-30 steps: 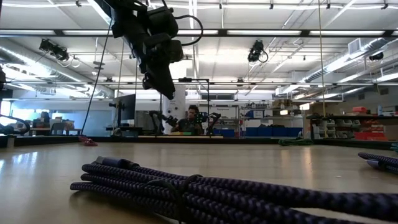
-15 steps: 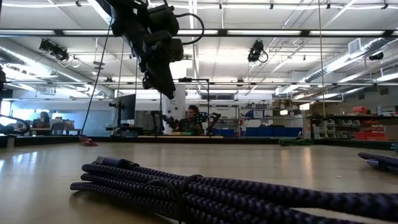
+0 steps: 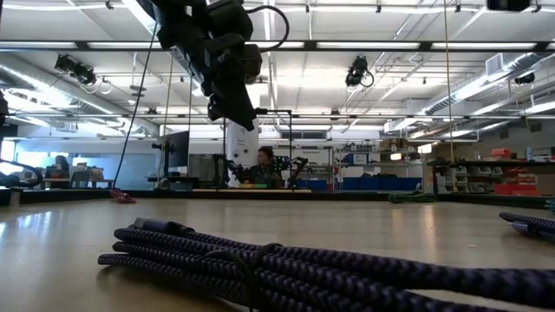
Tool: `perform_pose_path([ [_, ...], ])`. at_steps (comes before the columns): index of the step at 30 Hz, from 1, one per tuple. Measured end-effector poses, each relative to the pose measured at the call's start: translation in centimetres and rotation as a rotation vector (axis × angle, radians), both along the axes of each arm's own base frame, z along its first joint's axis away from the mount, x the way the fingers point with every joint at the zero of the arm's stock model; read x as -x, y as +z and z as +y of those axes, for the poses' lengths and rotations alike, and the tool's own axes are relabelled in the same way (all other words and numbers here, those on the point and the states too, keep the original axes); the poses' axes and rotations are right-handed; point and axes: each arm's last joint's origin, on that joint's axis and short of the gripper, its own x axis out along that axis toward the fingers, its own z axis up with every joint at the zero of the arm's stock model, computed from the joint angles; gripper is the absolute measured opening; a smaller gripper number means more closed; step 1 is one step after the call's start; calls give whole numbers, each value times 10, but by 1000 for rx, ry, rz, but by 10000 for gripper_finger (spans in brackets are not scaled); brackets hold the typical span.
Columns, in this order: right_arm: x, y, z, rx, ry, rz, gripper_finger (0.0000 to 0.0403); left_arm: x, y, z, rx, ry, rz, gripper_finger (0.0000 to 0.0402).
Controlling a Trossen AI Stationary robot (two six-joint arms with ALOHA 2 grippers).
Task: Pick and place USB-C Cables
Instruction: Put the green USB cable into the white bin
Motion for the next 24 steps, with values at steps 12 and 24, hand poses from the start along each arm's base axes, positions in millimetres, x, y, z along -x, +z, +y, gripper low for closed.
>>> perform_pose_path([
  [12,-13,-11,-107,338,31,328,169,-2,0,-7,30,14,3,145],
  [24,-57,-88,-209,466,322,837,200,-3,0,-9,189,197,25,145],
])
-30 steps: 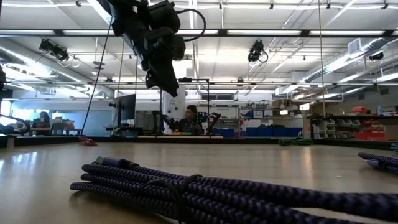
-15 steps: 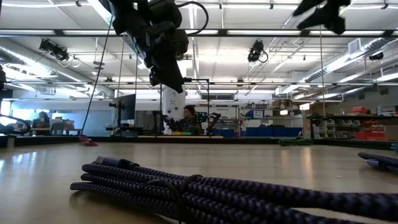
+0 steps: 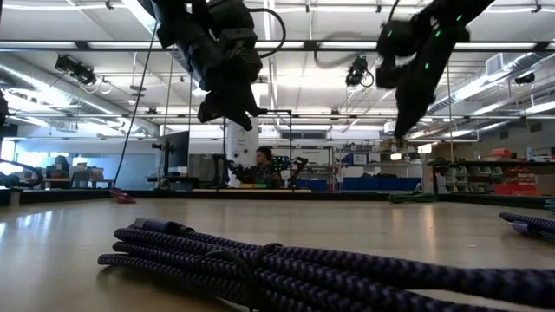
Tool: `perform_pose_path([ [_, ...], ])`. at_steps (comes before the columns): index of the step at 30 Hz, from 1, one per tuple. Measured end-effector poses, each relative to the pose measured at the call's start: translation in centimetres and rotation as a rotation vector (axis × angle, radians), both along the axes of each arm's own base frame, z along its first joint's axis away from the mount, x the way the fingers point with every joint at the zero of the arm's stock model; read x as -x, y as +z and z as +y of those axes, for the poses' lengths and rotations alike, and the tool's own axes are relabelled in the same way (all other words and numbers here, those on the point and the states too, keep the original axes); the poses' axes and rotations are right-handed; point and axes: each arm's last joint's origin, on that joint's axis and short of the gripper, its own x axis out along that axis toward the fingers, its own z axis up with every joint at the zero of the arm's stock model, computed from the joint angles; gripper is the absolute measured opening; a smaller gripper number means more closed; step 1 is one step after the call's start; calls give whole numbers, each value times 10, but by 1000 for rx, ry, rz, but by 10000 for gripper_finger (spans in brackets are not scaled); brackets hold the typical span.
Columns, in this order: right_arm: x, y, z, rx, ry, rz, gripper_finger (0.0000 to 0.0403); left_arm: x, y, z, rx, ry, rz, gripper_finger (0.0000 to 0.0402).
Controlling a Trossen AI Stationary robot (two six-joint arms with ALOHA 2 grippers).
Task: Pick and place USB-C Cables
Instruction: Put the green USB cable into the white bin
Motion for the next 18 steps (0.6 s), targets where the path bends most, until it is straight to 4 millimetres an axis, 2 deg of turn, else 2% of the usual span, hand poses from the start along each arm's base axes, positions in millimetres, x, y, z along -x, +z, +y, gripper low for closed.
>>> perform_pose_path([
  [5,-9,-37,-32,23,63,175,220,-2,1,-7,14,-3,-6,145],
  [10,-13,-66,-54,82,171,335,222,-7,3,-17,1,-31,-40,144],
  [18,-21,-93,-78,153,295,360,190,-13,6,-29,-6,20,-76,144],
])
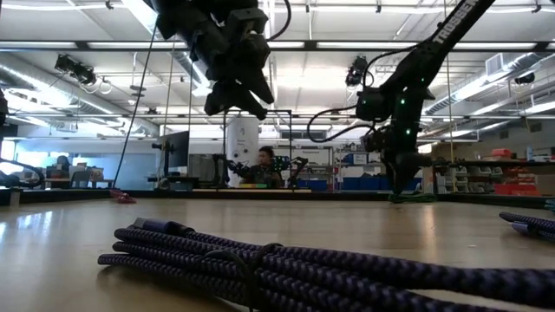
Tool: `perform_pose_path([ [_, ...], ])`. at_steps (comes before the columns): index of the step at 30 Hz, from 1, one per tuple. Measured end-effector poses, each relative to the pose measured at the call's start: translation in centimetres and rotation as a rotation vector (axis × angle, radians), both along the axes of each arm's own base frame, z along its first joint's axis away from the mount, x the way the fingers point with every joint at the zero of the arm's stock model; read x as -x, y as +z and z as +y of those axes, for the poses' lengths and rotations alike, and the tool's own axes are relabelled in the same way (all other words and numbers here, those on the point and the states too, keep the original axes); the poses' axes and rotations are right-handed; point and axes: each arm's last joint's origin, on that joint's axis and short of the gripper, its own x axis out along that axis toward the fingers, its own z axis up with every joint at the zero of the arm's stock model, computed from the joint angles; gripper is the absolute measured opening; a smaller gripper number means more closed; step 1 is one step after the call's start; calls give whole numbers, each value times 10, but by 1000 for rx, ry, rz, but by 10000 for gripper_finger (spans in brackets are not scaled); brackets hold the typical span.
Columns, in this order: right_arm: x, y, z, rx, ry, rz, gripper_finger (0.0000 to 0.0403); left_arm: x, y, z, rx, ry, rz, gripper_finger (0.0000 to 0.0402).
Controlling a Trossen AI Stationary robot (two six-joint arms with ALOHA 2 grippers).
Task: Pick and place USB-C Cables
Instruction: Put the green USB cable into the white bin
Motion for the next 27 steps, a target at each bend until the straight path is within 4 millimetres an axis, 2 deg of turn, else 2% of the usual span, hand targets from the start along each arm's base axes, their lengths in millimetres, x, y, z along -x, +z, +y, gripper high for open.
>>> perform_pose_path([
  [4,-2,-2,-10,54,38,-26,151,-2,1,-8,45,30,-6,146],
  [12,1,-2,-12,51,65,-14,13,-5,1,-30,79,97,1,144],
  [16,1,0,-6,31,76,2,6,-5,1,-39,86,108,3,144],
  [18,0,8,0,36,82,-10,4,-5,1,-42,91,109,9,144],
  [22,4,34,15,50,64,-75,3,-1,0,-43,106,124,44,143],
  [27,17,72,38,20,34,-217,2,3,1,-43,61,79,64,142],
])
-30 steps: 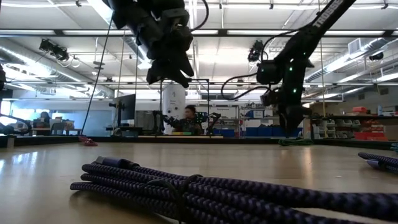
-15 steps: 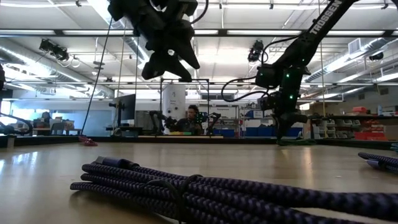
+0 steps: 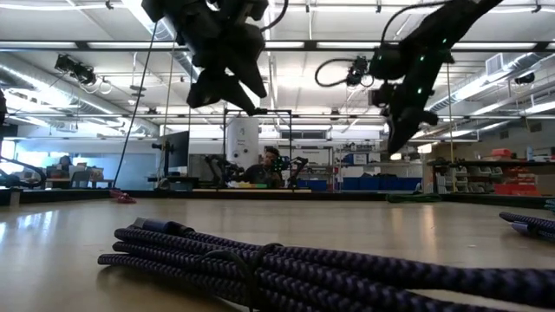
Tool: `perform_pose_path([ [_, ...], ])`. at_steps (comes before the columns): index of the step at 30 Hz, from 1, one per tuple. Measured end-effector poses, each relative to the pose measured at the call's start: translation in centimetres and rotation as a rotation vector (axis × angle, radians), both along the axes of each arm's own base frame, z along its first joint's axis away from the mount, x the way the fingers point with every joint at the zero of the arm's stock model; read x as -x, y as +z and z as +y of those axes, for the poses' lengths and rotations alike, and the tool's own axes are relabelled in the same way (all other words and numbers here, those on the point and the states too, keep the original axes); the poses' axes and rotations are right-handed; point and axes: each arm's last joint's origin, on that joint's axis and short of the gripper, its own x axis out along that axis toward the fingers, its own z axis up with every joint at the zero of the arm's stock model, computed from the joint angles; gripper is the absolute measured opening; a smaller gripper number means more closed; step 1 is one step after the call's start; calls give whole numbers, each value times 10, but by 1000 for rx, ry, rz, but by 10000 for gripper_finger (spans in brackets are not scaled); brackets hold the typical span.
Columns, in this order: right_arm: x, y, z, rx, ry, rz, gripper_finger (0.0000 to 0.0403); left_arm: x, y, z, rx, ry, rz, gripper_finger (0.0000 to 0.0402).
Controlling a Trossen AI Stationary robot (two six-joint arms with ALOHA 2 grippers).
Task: Pick and place USB-C Cables
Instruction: Put the green USB cable into the white bin
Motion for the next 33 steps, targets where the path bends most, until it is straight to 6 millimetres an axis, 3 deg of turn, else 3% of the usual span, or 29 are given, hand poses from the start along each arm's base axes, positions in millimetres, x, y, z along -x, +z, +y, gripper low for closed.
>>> perform_pose_path([
  [4,3,5,-1,61,-57,21,18,1,2,-1,-29,-81,-13,142],
  [12,-1,-37,-12,-95,-28,201,127,3,5,-11,39,-152,-25,142],
  [19,-9,-59,-25,-61,43,274,214,3,5,-17,-3,-99,-23,141],
  [27,-14,-86,-36,-98,67,308,201,0,8,-16,16,-25,-56,142],
  [33,-13,-72,-28,-134,128,231,179,-3,11,-16,16,-23,-104,141],
])
